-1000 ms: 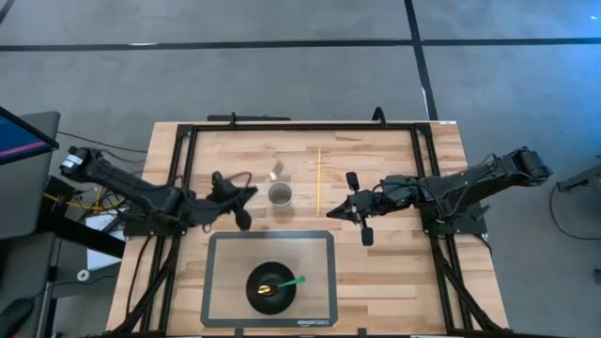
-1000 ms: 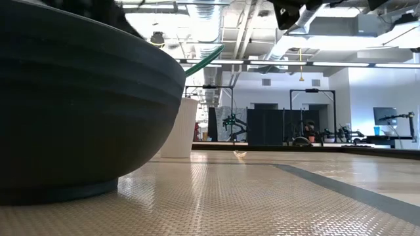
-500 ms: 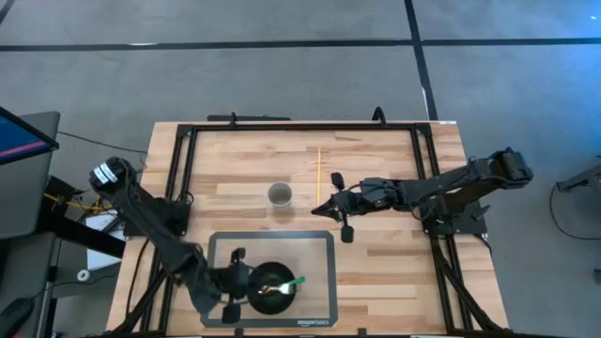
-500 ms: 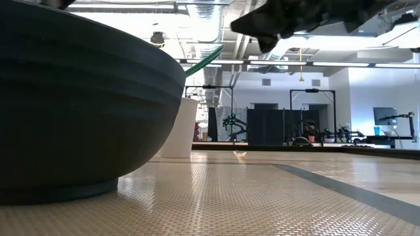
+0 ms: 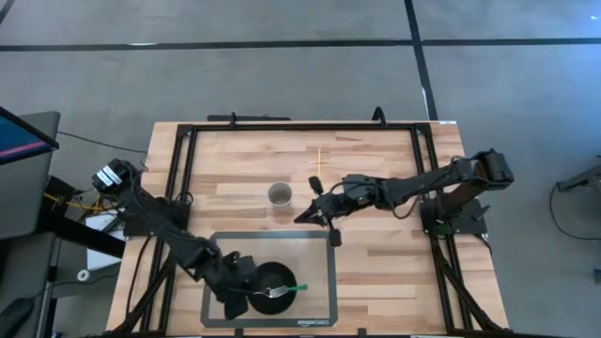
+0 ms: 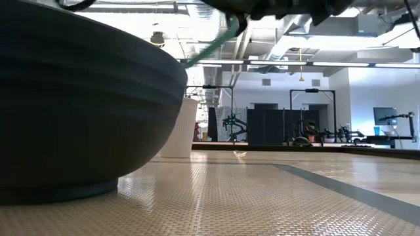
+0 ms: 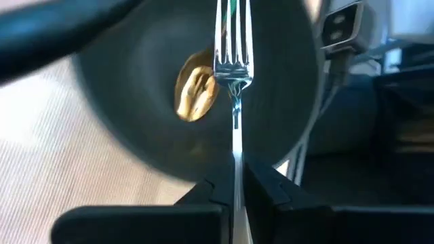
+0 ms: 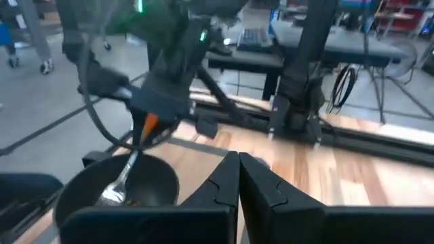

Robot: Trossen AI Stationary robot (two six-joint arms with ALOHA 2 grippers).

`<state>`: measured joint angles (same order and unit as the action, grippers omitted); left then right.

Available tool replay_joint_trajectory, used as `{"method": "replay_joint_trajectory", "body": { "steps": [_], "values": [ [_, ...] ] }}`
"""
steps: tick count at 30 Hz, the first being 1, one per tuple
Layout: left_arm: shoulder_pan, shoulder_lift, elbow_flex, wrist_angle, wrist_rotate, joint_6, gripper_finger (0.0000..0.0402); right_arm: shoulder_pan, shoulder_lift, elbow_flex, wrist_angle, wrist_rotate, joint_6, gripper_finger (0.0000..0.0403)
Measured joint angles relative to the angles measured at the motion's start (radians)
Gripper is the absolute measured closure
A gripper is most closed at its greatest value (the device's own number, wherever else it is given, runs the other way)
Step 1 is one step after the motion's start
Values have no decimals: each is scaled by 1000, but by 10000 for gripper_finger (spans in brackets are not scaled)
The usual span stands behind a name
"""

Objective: Pick & Place Utensil
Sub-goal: Put the orange fork into the black bowl

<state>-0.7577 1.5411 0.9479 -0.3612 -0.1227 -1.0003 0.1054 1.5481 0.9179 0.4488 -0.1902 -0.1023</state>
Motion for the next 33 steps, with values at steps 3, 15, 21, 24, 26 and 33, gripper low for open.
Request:
{"method": "replay_joint_trajectory", "body": {
  "steps": [3, 15, 21, 24, 26, 33],
  "values": [
    [43, 0, 25, -3, 56, 58, 388, 9, 71, 28, -8, -14, -2, 402],
    [109, -1, 85, -237, 76, 69, 387, 53, 220, 87, -57, -102, -2, 402],
    [127, 11, 84, -214, 53, 69, 387, 85, 250, 88, -25, -205, -13, 402],
    [125, 12, 84, -197, 50, 69, 387, 107, 304, 88, 28, -238, -38, 402],
    [125, 12, 83, -178, 49, 69, 387, 120, 338, 87, 60, -238, -38, 402],
    [108, 12, 73, -151, 65, 77, 387, 131, 436, 154, 79, -250, 20, 402]
  ]
}}
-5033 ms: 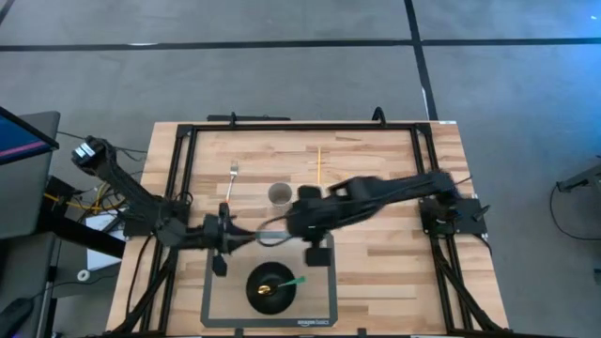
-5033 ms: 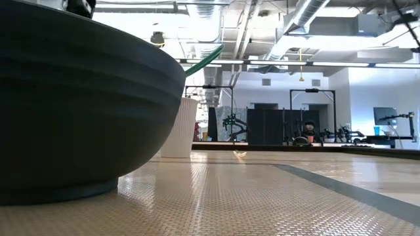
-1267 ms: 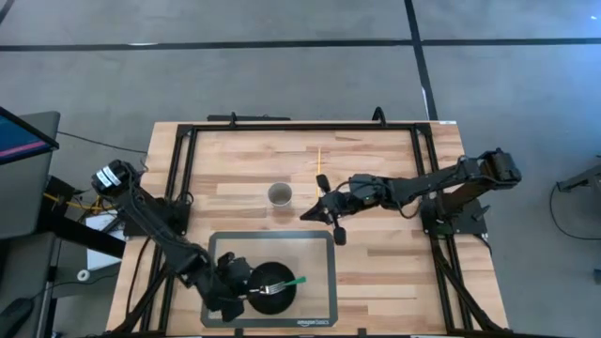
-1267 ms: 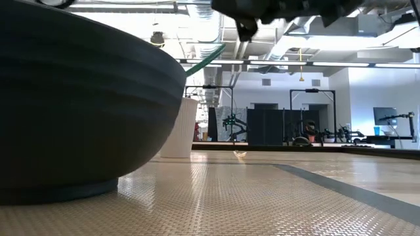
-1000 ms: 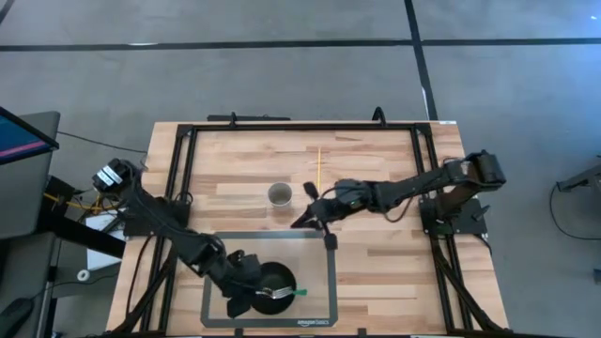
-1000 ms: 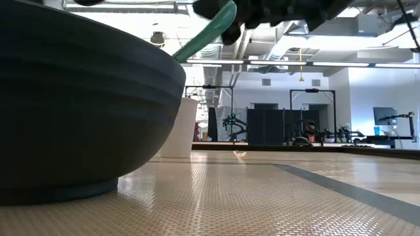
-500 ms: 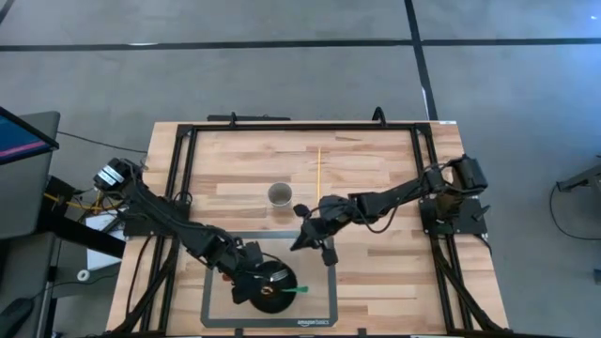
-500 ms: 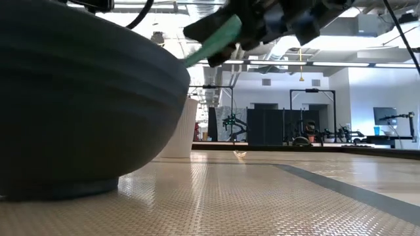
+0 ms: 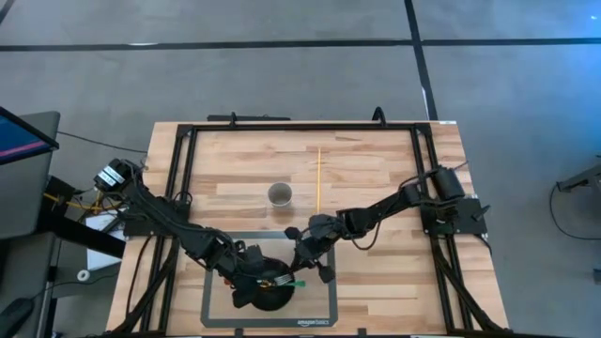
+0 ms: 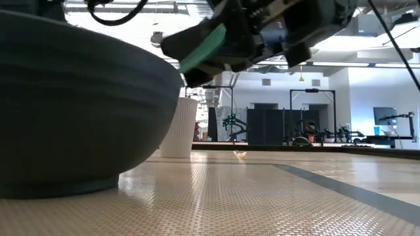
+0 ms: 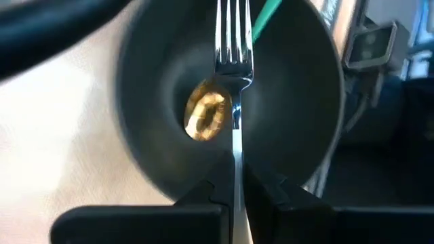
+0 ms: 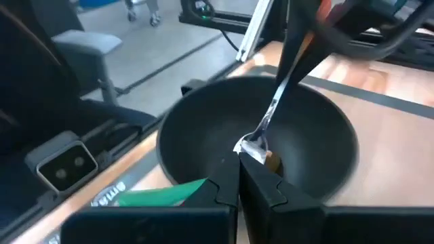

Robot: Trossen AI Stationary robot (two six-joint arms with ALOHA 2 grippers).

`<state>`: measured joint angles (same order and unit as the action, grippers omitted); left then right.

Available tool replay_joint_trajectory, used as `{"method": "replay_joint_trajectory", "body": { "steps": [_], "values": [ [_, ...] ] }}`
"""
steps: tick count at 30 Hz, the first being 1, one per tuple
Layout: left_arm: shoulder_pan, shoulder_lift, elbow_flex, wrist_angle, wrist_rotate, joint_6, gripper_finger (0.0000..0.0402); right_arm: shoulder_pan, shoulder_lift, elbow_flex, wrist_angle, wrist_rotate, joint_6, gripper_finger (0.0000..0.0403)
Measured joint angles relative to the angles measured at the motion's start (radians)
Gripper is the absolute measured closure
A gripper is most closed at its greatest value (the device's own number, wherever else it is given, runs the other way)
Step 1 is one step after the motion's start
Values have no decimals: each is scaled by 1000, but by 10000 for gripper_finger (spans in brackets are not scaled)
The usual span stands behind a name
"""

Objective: Pick & Place Utensil
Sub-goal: Put the orange fork into the black bowl

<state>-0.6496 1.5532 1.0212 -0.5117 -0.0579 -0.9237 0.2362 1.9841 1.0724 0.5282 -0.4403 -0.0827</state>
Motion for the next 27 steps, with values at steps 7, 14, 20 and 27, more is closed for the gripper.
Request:
{"method": "replay_joint_trajectory", "body": {
  "steps": [7, 14, 20, 27],
  "values": [
    [-11, 7, -54, -4, 51, -2, 386, 5, 33, 37, -12, -32, 31, 402],
    [6, 9, -57, 7, 51, -8, 378, 5, 31, 37, -20, -31, 8, 402],
    [23, 9, -57, 43, 52, -8, 374, 8, 33, 37, -18, -33, 3, 402],
    [24, 9, -57, 95, 34, 1, 373, 13, 33, 36, -45, -34, -21, 402]
  ]
}}
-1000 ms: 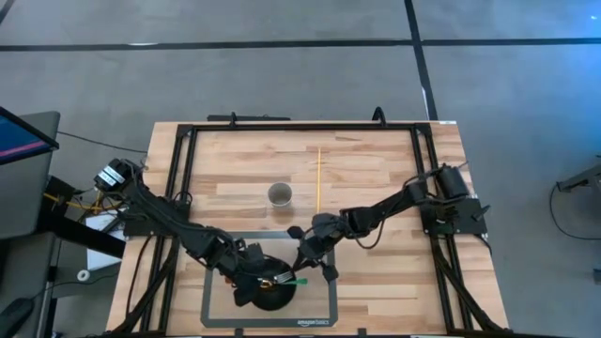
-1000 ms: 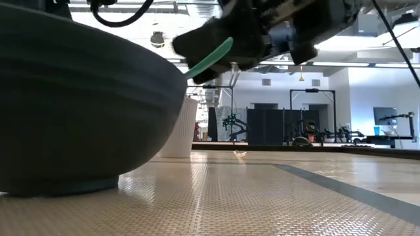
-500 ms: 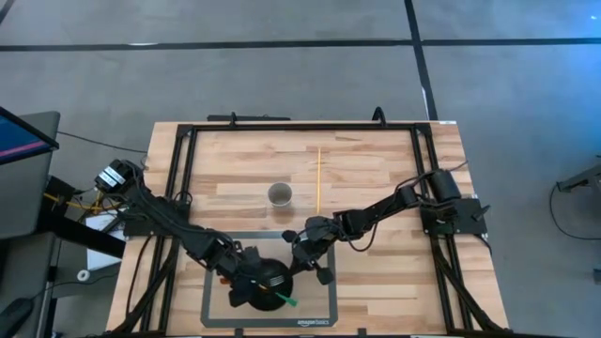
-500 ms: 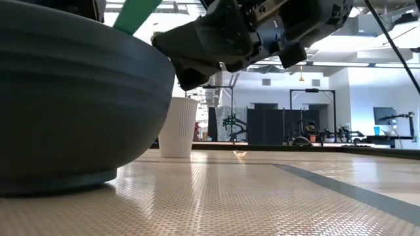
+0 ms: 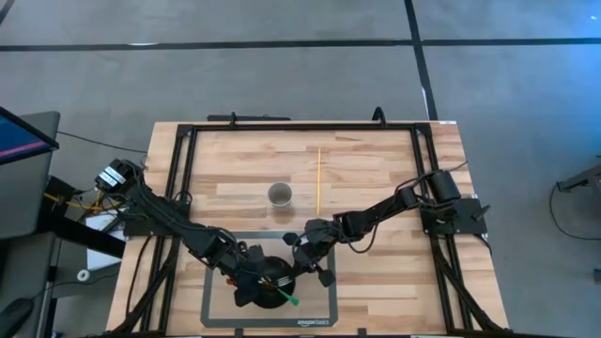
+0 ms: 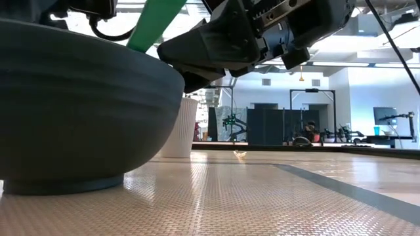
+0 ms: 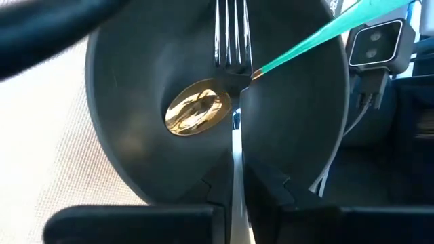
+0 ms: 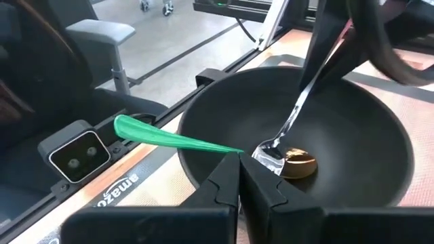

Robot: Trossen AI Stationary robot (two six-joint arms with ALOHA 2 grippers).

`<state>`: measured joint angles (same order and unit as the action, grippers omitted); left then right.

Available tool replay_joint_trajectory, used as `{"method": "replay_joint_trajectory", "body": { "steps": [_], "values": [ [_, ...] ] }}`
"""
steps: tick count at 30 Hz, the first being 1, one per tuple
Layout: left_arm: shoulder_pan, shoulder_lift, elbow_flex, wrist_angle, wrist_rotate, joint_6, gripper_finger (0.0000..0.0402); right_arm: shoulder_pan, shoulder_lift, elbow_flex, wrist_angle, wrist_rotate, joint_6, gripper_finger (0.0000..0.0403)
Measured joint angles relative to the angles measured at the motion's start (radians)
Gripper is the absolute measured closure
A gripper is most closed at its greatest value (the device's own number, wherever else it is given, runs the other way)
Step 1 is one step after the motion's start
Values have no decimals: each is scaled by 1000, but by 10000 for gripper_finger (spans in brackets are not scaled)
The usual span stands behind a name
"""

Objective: Pick & Place Utensil
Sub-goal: Put the orange fork into the black bowl

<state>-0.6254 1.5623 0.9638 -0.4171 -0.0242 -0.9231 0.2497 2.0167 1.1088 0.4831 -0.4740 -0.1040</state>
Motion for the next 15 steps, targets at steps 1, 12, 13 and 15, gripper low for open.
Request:
{"method": "replay_joint_trajectory", "body": {
  "steps": [1, 12, 13, 15],
  "values": [
    [0, 0, 0, 0, 0, 0, 373, 0, 0, 0, 0, 0, 0, 402],
    [0, 0, 0, 15, -1, 3, 373, 2, 0, 0, -9, 1, -1, 402],
    [0, 0, 0, 15, -1, 2, 373, 2, 0, 0, -12, 1, -1, 402],
    [0, 0, 0, 15, -1, 2, 372, 1, 0, 0, -12, 2, -1, 402]
  ]
}}
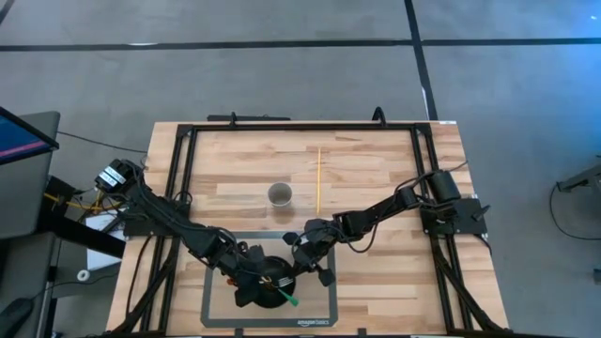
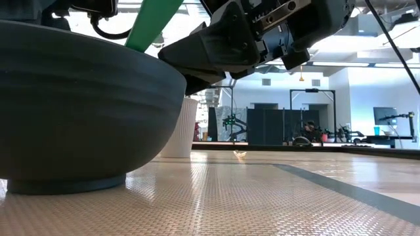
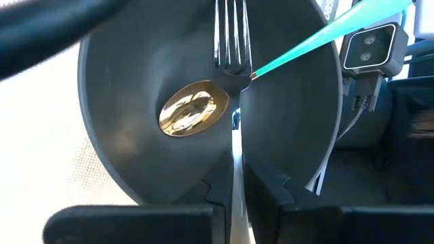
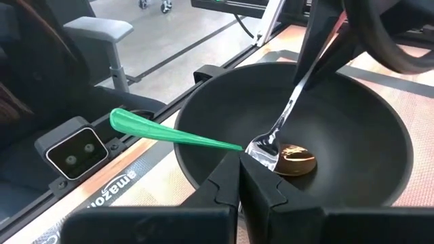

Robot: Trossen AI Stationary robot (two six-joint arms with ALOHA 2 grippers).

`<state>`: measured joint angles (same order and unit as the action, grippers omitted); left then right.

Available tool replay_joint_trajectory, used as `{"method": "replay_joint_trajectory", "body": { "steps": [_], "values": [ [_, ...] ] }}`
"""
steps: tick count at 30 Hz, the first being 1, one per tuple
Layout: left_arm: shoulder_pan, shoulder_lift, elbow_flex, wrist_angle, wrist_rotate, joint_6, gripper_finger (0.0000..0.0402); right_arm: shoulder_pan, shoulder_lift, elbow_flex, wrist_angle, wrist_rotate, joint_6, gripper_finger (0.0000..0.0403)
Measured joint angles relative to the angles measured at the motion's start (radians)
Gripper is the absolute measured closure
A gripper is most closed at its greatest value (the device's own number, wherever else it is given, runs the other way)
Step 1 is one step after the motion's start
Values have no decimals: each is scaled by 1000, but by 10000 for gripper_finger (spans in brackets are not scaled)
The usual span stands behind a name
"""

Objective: Pick & Place Utensil
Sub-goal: Put the orange fork into the black bowl, then put the gray cup on the transparent mat to the top left of the black bowl

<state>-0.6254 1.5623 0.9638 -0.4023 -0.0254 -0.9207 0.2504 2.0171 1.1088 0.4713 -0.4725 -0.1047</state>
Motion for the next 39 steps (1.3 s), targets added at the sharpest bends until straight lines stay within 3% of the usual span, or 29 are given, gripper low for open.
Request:
{"method": "replay_joint_trajectory", "body": {
  "steps": [11, 24, 39],
  "values": [
    [0, 0, 0, 0, 0, 0, 372, -4, 1, 0, -32, 75, -4, 402],
    [0, 0, 0, 0, -7, -3, 372, -12, 2, -1, -81, 77, -37, 402],
    [0, 0, 0, 0, -7, 0, 314, -13, 2, -1, -72, 77, -36, 402]
  ]
}}
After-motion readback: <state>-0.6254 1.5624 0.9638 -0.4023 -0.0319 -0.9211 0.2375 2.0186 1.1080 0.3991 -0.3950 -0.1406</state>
